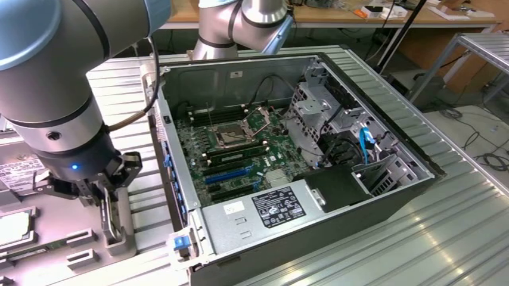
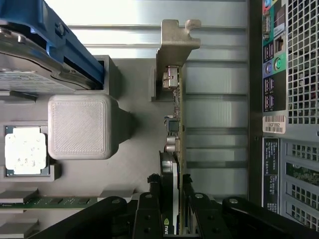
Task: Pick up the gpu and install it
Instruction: 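Pick up the gpu and move the gpu toward the slot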
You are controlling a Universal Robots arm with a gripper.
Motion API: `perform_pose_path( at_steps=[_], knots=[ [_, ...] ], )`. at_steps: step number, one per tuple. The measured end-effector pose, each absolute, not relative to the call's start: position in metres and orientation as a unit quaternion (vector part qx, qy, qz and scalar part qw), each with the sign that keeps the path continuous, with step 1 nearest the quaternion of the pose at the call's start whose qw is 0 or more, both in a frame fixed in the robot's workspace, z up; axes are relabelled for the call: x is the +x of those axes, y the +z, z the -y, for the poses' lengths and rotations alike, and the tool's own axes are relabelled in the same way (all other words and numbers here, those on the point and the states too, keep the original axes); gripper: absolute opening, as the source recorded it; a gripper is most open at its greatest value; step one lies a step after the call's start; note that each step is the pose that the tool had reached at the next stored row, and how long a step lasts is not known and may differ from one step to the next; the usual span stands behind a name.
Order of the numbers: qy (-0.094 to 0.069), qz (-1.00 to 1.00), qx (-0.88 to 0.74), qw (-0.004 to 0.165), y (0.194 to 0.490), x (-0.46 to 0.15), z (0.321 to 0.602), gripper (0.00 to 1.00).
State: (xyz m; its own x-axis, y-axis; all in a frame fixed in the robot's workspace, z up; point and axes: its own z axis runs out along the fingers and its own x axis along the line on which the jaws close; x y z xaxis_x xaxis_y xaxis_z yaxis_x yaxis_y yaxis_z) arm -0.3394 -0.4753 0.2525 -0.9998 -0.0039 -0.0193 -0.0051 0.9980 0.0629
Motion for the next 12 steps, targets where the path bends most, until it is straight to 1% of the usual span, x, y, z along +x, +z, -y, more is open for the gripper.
perform_pose_path(
  at_steps=[12],
  knots=[
    [0.032,-0.999,-0.002,0.010,0.271,-0.339,0.475,0.27]
  ],
)
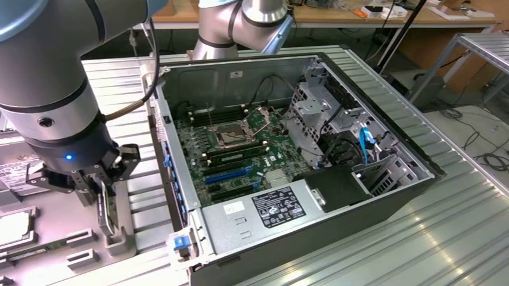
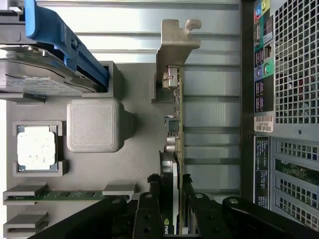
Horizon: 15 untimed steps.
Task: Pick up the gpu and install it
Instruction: 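Pick up the gpu and move the gpu toward the slot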
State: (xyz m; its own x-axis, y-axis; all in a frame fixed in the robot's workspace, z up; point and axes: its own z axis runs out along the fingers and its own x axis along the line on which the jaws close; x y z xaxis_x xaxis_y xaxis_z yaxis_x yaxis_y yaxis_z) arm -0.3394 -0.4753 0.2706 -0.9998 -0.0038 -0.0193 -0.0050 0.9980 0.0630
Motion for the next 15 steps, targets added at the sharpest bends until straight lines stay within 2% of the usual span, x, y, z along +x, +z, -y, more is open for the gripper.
perform_pose_path(
  at_steps=[15],
  knots=[
    [0.032,-0.999,-0.002,0.010,0.294,-0.339,0.475,0.27]
  ],
)
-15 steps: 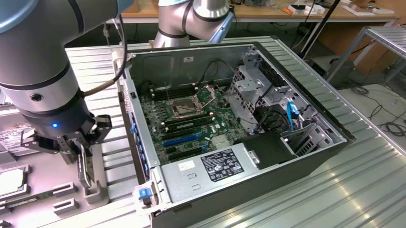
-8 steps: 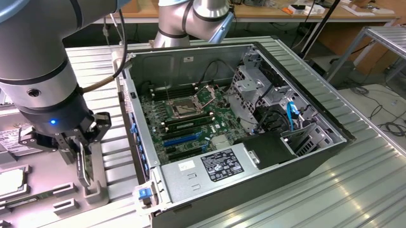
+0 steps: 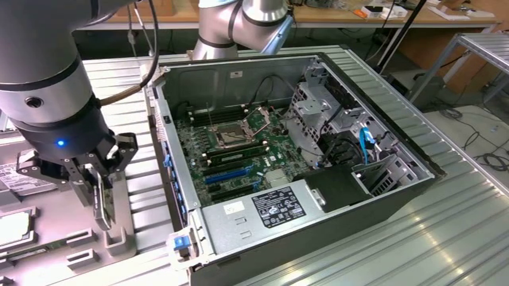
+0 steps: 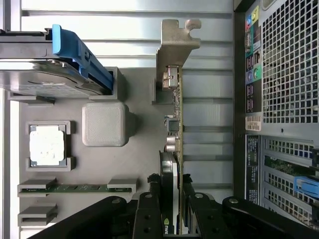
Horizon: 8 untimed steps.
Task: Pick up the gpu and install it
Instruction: 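Pick up the gpu and move the gpu toward the slot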
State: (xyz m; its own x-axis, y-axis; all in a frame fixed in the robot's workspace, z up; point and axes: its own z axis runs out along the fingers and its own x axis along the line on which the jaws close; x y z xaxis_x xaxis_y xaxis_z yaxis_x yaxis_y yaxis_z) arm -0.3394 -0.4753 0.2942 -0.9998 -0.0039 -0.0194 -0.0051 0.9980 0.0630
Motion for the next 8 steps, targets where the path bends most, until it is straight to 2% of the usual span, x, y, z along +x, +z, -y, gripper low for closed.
perform_pose_path(
  at_steps=[8],
  knots=[
    [0.032,-0.999,-0.002,0.010,0.311,-0.339,0.475,0.27]
  ],
)
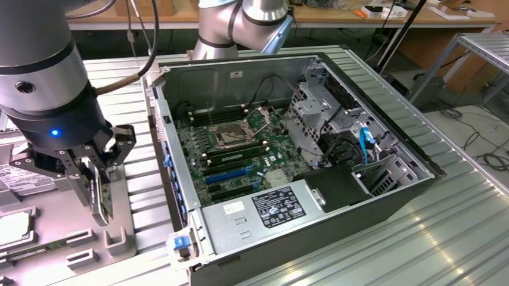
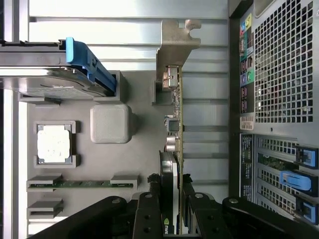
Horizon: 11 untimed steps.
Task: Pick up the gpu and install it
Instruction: 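Pick up the gpu and move the gpu toward the slot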
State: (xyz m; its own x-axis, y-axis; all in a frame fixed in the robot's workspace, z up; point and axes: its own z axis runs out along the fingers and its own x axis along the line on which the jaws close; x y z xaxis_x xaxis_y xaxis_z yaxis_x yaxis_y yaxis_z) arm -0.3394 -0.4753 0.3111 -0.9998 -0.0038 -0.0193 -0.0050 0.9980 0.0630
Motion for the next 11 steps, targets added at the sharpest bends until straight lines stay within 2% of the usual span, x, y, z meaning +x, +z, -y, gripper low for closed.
perform_pose_path(
  at_steps=[11],
  knots=[
    [0.031,-0.999,-0.002,0.010,0.332,-0.339,0.475,0.27]
  ],
)
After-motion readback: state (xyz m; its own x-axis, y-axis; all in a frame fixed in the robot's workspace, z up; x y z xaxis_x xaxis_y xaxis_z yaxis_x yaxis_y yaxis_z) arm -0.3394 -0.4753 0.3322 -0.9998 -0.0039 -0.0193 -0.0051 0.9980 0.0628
